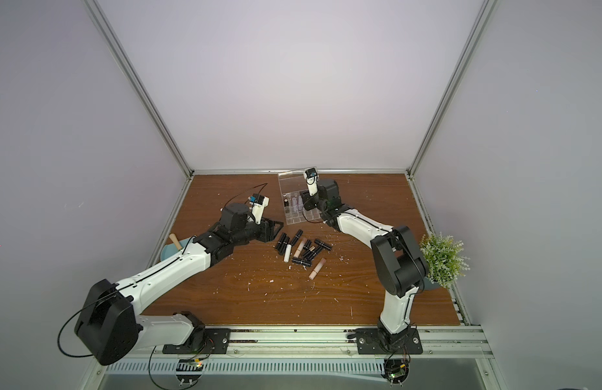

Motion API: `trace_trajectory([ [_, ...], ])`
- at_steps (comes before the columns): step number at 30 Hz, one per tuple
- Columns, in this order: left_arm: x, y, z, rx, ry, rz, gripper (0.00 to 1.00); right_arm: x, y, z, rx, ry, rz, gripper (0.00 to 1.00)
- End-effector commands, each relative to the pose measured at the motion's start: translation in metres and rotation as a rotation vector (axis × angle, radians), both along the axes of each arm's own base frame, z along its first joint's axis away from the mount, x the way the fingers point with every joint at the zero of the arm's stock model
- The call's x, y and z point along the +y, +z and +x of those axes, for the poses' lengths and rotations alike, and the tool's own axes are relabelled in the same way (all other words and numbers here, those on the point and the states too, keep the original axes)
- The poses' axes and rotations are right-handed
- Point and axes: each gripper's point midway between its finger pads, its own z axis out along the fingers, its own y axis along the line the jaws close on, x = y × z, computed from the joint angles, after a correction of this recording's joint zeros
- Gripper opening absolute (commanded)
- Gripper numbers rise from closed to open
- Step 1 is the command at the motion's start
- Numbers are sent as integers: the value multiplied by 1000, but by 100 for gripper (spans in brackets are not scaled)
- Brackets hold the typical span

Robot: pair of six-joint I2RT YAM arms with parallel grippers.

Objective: Arrange the lipsticks in the organizer
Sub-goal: Place the lipstick in the storage box, then pick up the lipstick at the center of the board.

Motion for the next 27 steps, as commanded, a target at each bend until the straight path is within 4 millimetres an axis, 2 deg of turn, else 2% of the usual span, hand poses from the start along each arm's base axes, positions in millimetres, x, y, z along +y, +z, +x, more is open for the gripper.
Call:
trace_trajectory([
  [1,11,-38,-4,145,26,110,62,-24,36,1,-52,-37,33,52],
  [5,9,-66,-9,224,32,218,60,-52,48,1,-42,-56,92,51],
  [8,6,-80,-13,264,29,288,58,-62,54,-1,-42,-60,122,51],
  [21,20,-118,-13,317,85,445,51,-64,57,-3,-28,-25,175,50],
  [27,16,-125,-5,320,80,464,48,-65,56,-3,-27,-25,178,50],
])
